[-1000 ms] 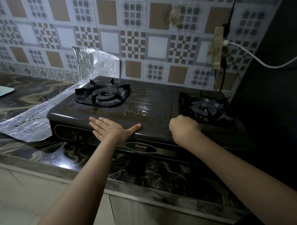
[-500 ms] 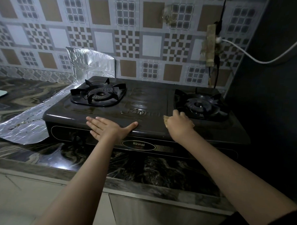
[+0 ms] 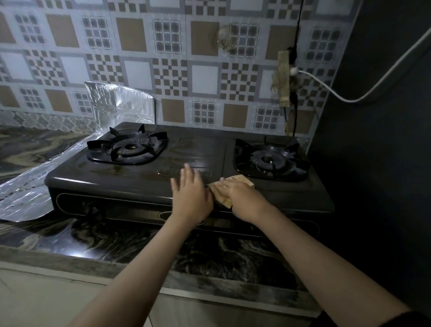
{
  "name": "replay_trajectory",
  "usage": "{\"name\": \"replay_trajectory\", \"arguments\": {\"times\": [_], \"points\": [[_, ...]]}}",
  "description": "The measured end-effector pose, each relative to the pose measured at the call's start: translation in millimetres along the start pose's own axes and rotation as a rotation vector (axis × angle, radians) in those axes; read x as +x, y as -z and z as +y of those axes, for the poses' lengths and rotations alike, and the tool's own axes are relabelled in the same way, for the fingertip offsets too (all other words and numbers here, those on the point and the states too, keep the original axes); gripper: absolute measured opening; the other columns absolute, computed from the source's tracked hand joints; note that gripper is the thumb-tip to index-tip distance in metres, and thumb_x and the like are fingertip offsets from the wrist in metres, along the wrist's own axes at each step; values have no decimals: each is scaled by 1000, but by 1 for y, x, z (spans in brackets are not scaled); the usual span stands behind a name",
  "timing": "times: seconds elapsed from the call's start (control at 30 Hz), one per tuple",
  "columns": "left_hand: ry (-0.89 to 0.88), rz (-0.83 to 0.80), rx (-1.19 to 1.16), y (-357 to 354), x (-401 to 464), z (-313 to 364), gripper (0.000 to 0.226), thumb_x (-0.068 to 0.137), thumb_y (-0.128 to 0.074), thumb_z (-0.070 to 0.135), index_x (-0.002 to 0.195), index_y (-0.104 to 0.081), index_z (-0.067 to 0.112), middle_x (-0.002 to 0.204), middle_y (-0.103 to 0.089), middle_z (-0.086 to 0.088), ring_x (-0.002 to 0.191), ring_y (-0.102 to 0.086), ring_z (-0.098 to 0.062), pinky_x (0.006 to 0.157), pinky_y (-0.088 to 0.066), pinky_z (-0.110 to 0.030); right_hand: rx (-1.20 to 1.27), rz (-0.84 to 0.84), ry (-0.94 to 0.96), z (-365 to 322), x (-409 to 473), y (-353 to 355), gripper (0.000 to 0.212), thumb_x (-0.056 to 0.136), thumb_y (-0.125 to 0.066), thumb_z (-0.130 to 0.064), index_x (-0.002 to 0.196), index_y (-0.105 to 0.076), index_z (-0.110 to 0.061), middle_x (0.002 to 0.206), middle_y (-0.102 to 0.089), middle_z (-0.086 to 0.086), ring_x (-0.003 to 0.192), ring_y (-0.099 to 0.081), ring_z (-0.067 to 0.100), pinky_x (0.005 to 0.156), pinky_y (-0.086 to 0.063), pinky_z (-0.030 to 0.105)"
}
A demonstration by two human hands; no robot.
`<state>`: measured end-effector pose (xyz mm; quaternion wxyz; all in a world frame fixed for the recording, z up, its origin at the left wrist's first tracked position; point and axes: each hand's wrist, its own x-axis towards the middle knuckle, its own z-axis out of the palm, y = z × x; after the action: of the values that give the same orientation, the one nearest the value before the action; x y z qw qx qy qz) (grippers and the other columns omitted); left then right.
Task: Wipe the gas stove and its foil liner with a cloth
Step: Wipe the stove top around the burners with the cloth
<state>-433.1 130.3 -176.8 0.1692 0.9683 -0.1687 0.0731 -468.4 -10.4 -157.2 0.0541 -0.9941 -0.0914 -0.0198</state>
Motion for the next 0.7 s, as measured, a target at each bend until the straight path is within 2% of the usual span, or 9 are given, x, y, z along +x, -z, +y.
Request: {"name": "replay_trajectory", "arguments": {"times": [0.1, 0.23, 0.33, 0.43, 0.53, 0.7], "points": [[-159, -68, 11, -11, 11, 21, 61, 97, -34, 24, 152, -16, 5, 161, -2, -15, 149, 1, -25, 117, 0, -49, 42, -9, 21, 21, -5, -3, 67, 87, -43, 8, 149, -28, -15, 158, -20, 6, 147, -17, 18, 120, -9, 24], [-252, -75, 61, -29, 19, 30, 59, 101, -22, 41, 153, -21, 12, 162, -9, -6, 149, -3, -19, 118, 1, -46, 68, 2, -66, 53, -20, 1, 66, 89, -42, 5, 149, -29, -20, 159, -19, 2, 147, -16, 14, 119, -10, 22], [-248, -10, 148, -41, 17, 32, 77, 90, -2, 56, 152, -26, 17, 161, -17, -3, 148, -11, -17, 118, -5, -43, 108, 5, -193, 82, -41, 4, 71, 87, -41, 7, 149, -28, -23, 159, -16, -5, 147, -14, 10, 116, -12, 19], [-240, 35, 148, -45, 16, 30, 91, 79, 8, 58, 150, -31, 16, 159, -22, -4, 147, -17, -17, 118, -11, -40, 122, 30, -308, 108, -60, 6, 70, 86, -41, 9, 148, -32, -23, 158, -21, -6, 146, -18, 13, 117, -19, 24], [-232, 50, 129, -44, 15, 31, 91, 79, 6, 58, 148, -36, 15, 158, -26, -6, 146, -21, -19, 117, -17, -38, 124, 90, -476, 129, -73, 9, 64, 87, -45, 1, 147, -36, -21, 155, -29, -2, 142, -28, 17, 113, -32, 32], [-238, 50, 121, -43, 14, 31, 90, 81, 3, 57, 146, -40, 12, 156, -31, -8, 145, -26, -21, 115, -23, -38, 50, 130, -664, 127, -76, 19, 49, 90, -47, -3, 138, -45, -8, 141, -46, 11, 130, -43, 28, 102, -41, 35]]}}
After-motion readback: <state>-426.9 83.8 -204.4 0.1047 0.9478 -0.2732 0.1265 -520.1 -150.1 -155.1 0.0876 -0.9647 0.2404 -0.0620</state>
